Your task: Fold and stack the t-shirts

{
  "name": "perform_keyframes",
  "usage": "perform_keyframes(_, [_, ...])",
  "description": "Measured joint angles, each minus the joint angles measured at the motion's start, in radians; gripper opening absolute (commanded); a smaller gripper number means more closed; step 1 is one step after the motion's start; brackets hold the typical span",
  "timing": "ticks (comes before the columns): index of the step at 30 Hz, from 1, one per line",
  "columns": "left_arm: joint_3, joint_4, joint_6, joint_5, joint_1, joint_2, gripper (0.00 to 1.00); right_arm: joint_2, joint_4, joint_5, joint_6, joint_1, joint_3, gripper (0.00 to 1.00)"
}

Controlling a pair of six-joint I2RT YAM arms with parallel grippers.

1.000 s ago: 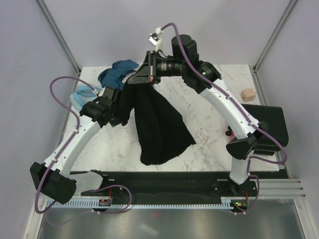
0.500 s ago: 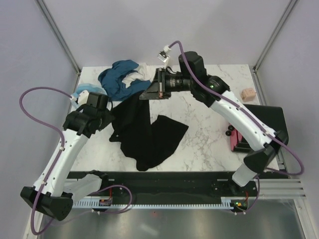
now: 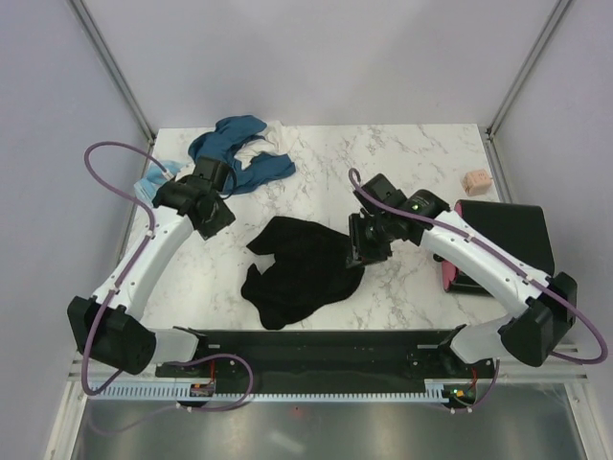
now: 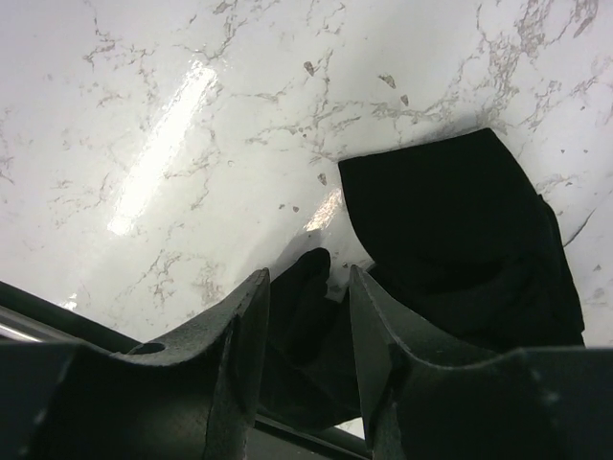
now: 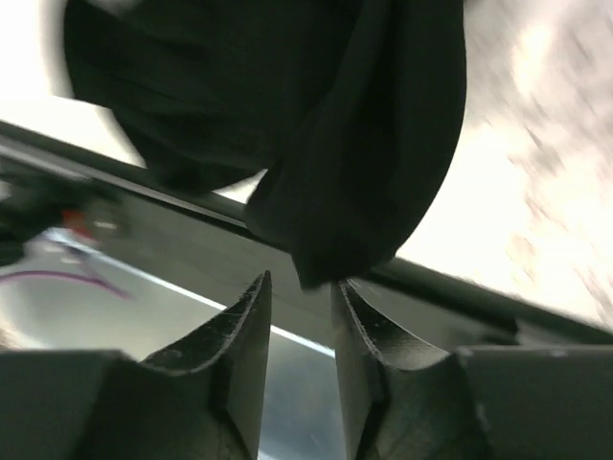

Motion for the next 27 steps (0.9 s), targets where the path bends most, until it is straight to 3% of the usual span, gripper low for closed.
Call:
perform_keyframes(2, [0.006,0.001,0.01,0.01,0.0,0.018,0.46,0.015,-0.075,0.028,-0.008,0.0,-0.057,0.66])
perform_keyframes(7, [0.006,0.011,0.04,0.051,0.0,0.059,0.46,0.022,-0.18,0.136,-0.031,0.0,-0.037,0.63])
perform_keyframes(12, [0.003,0.038,0.084,0.119,0.0,0.094,0.46,0.065,-0.164,0.2,-0.117,0.0,0.072,0.63])
perform_keyframes(20, [-0.056,0.109,0.183,0.27,0.0,0.131,0.47,0.324,-0.046,0.185,-0.253,0.0,0.079,0.63])
perform_keyframes(27, [-0.077,0.126,0.249,0.305,0.0,0.165,0.47,0.393,-0.007,0.143,-0.328,0.002,0.127,0.64])
